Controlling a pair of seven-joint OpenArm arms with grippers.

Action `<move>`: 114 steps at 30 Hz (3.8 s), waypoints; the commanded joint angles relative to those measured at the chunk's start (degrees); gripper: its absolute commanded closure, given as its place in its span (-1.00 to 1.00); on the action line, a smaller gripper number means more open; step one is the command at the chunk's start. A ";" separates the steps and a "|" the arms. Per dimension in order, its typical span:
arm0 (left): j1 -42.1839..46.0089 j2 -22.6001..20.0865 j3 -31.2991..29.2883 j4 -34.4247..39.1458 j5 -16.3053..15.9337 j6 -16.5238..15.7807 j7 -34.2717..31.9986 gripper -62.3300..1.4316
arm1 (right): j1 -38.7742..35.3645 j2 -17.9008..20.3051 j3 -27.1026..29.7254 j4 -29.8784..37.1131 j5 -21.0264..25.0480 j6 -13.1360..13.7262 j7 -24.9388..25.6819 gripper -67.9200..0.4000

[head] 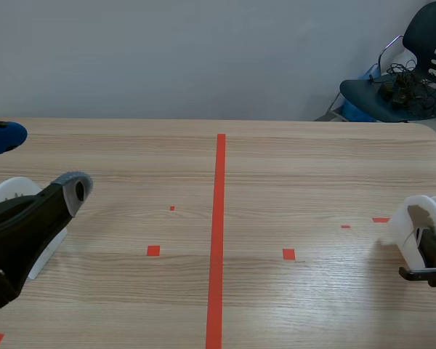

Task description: Do the leaf sorting experiment

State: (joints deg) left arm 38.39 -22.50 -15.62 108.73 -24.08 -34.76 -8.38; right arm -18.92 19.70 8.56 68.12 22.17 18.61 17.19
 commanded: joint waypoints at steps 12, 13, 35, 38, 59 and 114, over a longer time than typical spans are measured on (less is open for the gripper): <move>-0.20 0.22 0.22 0.28 -0.57 -0.11 -0.98 -1.00 | 0.17 0.72 -0.28 1.79 0.59 0.28 -1.09 0.12; -0.20 0.22 0.22 0.28 -0.57 -0.11 -0.98 -1.00 | 0.20 0.90 -0.28 1.88 0.59 0.55 -0.46 0.02; -0.17 0.22 0.22 0.28 -0.57 -0.11 -0.96 -1.00 | -13.05 12.20 8.90 42.36 10.99 10.36 -11.19 -1.00; -0.17 0.22 0.22 0.28 -0.57 -0.11 -0.96 -1.00 | -15.17 12.33 8.90 44.37 12.92 10.36 -13.33 -1.00; -0.17 0.22 0.22 0.28 -0.57 -0.13 -0.96 -1.00 | -0.87 8.41 -21.14 29.90 -0.68 8.81 -12.70 -1.00; -0.20 0.22 0.22 0.28 -0.57 -0.13 -0.98 -1.00 | -2.19 -0.04 -7.39 15.89 0.22 0.72 -10.08 0.85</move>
State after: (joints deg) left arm 38.39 -22.50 -15.62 108.73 -24.08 -34.76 -8.38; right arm -23.40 19.49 2.17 85.01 21.93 19.64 6.11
